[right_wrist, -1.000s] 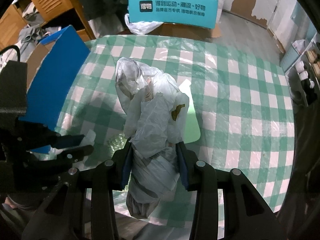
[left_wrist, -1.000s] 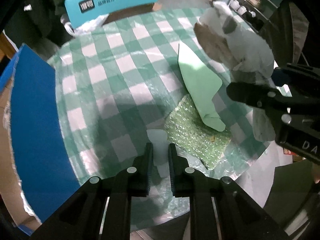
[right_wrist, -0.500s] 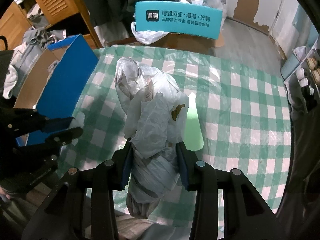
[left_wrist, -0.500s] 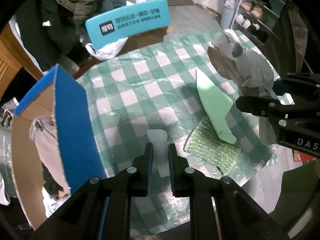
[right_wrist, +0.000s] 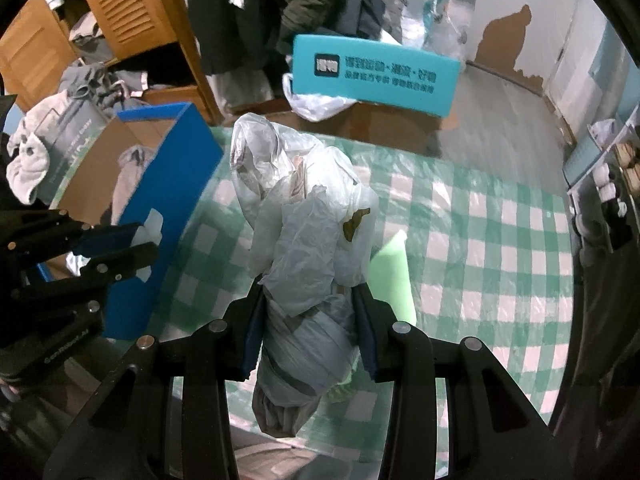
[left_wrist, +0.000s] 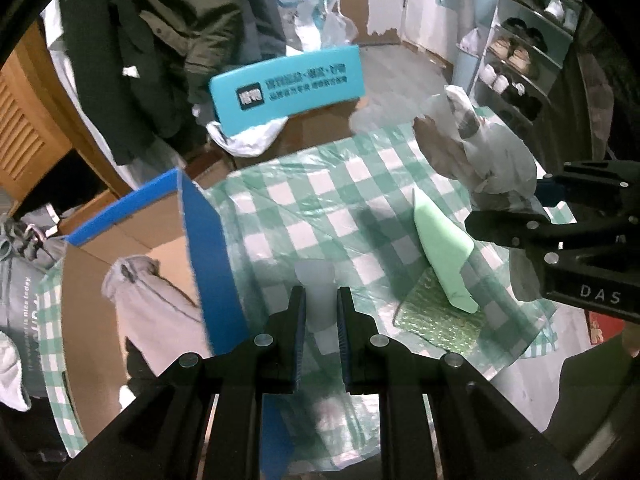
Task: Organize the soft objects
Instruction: 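Lift both held items and carry them over the cardboard box, then open both tools to drop the bundle and white item into the box, then move both tools back over the green foam sheet and mesh pad, then close the right tool on the pale green foam sheet, then lift the foam sheet with the right tool while left tool grasps green mesh pad, then carry the foam sheet and mesh pad with both tools over the cardboard box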
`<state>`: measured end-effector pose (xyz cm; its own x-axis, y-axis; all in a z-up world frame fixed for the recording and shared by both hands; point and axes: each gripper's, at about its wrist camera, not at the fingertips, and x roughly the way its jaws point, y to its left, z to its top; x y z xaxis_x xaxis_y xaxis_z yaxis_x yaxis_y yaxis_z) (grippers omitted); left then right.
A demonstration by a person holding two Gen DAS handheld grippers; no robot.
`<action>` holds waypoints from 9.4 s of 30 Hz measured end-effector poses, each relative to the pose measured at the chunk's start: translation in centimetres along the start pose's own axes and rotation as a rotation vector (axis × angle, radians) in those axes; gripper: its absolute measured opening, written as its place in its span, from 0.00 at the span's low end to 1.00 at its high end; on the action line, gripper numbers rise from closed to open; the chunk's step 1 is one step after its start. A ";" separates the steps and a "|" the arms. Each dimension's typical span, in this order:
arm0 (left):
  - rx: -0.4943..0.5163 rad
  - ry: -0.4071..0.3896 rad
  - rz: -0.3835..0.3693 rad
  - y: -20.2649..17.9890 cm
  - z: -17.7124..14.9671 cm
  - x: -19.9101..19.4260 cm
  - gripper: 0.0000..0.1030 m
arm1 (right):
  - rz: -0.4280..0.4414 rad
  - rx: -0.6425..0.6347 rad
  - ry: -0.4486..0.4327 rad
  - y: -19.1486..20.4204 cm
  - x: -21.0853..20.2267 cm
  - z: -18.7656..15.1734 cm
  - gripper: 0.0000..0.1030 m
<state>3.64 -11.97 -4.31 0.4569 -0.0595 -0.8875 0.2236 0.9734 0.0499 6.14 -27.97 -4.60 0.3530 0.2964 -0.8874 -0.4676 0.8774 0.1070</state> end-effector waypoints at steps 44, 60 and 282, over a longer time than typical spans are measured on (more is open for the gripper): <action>-0.249 -0.027 0.077 16.6 -5.4 -2.5 0.15 | 0.174 -0.232 0.036 18.6 3.0 8.1 0.38; -0.279 0.016 0.091 18.8 -7.2 -1.1 0.16 | 0.195 -0.242 0.128 21.7 7.4 8.7 0.38; 0.040 0.217 -0.182 -11.0 1.0 11.6 0.11 | -0.014 0.245 0.111 -8.5 3.2 -6.8 0.07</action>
<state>7.36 -23.57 -14.68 0.2120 -0.1800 -0.9605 0.3206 0.9413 -0.1056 5.74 -37.03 -11.38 0.2610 0.2526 -0.9317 -0.2483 0.9503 0.1881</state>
